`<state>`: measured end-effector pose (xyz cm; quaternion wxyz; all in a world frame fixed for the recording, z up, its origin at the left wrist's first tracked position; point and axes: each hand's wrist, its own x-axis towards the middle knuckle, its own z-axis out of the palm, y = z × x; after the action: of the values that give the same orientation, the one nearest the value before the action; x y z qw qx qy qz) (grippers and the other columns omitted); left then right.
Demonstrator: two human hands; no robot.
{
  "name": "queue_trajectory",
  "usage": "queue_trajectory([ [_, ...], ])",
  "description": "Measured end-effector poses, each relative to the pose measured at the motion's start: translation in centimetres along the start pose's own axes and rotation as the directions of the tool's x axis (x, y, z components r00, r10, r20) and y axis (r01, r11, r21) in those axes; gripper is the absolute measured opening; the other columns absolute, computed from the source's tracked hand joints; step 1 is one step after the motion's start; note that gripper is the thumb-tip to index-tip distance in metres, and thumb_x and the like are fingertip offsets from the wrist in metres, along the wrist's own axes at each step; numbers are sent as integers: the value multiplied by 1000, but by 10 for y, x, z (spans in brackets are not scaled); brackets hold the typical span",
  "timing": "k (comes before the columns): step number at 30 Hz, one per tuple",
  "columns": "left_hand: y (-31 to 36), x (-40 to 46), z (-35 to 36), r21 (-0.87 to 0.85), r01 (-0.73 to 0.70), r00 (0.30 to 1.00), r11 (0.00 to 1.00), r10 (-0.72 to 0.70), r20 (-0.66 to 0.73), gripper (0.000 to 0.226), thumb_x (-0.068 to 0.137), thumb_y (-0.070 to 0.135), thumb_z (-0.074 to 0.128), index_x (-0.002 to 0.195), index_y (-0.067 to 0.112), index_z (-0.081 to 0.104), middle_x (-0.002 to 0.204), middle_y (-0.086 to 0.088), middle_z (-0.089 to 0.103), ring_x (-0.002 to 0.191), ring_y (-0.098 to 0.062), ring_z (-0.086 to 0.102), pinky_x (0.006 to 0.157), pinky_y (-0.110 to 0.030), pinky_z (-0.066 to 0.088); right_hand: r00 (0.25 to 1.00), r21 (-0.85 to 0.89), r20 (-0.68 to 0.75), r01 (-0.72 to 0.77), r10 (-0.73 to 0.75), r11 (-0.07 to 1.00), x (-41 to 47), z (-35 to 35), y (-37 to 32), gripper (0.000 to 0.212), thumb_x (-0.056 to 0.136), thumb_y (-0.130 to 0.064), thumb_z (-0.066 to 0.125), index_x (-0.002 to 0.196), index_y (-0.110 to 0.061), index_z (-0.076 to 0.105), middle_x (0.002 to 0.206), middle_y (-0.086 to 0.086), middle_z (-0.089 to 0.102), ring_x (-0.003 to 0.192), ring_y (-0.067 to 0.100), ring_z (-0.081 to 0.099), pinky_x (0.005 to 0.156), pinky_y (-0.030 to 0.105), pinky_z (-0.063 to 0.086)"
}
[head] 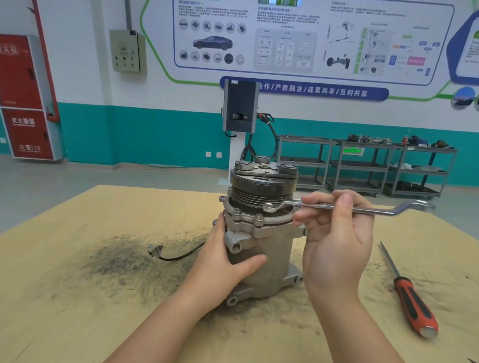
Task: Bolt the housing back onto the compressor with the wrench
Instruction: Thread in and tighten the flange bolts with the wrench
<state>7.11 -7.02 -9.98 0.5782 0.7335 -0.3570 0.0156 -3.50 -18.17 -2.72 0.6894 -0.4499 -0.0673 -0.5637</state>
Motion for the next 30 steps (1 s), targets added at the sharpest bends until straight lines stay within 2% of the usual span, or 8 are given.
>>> queue_trajectory([
  [4,1,-1,-1,-5,-13,1000,1000,13,0,76,71,53,78,136,52,41,132,25,58,126,1,52,106,-40,47,956,116,3,-291,292,950,10,-4,5,19,105,-9,31,95,-10,47,68,8,66,49,18,58,50,27,49],
  [9,1,-2,-1,6,-14,1000,1000,14,-8,75,69,55,77,135,51,41,130,25,58,124,2,53,106,-40,47,924,124,93,-380,371,916,20,-9,5,19,104,-6,31,92,-10,47,67,7,65,49,17,57,49,26,47],
  [14,0,-1,-1,39,-4,1000,999,5,-21,73,70,54,77,133,54,41,129,27,58,122,4,53,104,-37,48,985,-206,95,162,-145,965,-10,-2,18,17,105,-24,37,94,-22,50,79,3,67,59,19,63,60,28,52],
  [18,-6,-1,0,93,17,1000,995,-15,-22,78,76,46,78,138,59,33,137,29,53,126,7,49,102,-22,47,774,-293,480,586,-414,755,-31,2,25,19,100,-30,51,93,-18,63,92,0,67,79,14,66,72,26,53],
  [21,-12,-1,-1,91,78,997,993,-77,-19,67,94,13,64,152,23,31,153,-2,43,128,3,49,95,-7,42,635,-304,646,723,-423,620,-37,5,28,23,96,-22,59,88,-3,69,91,6,68,84,19,63,77,29,52],
  [23,-10,0,-1,91,38,999,995,-36,-29,65,88,26,71,145,28,40,143,5,53,120,7,53,97,-16,47,664,-285,620,687,-418,668,-37,7,24,21,97,-21,55,93,-4,67,92,8,67,86,19,63,81,27,52],
  [26,-2,0,-1,51,14,1000,999,-13,-19,73,69,54,78,133,50,42,126,21,61,120,-2,57,102,-39,49,859,-177,358,447,-366,877,-29,8,11,17,104,-27,38,101,-26,55,88,4,65,72,20,64,70,27,53],
  [30,1,-1,-1,23,-1,1000,1000,1,-6,76,66,60,75,133,56,40,129,28,58,122,5,53,104,-38,49,999,-48,15,52,-52,997,-7,2,3,19,106,-17,29,95,-16,45,75,3,67,56,17,60,59,28,51],
])
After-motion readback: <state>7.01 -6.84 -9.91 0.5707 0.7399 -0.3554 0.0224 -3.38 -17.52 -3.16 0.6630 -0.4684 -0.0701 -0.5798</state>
